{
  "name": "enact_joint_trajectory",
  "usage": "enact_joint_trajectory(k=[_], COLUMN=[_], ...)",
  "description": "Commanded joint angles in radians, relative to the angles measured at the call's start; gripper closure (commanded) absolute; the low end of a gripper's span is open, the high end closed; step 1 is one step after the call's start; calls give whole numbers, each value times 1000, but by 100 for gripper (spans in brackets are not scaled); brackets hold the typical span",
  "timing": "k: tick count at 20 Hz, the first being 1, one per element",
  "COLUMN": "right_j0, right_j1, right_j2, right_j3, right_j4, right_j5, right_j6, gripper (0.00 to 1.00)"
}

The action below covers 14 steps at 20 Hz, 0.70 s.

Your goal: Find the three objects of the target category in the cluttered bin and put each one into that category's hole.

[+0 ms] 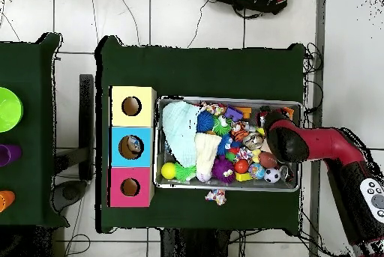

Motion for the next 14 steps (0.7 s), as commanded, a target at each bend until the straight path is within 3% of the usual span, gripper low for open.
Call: enact_joint_trajectory(k=[1,6,7,14], right_j0=[64,48,44,47], right_j1=[47,63,65,33], right_j2=[-40,-29,-28,-54], right_j3=[-30,-30,-29,-8], right_j4=[-44,-19,-13,19], right_j5=[145,145,149,222], right_j6=[-326,-328,-328,-301], gripper=[100,100,0,0])
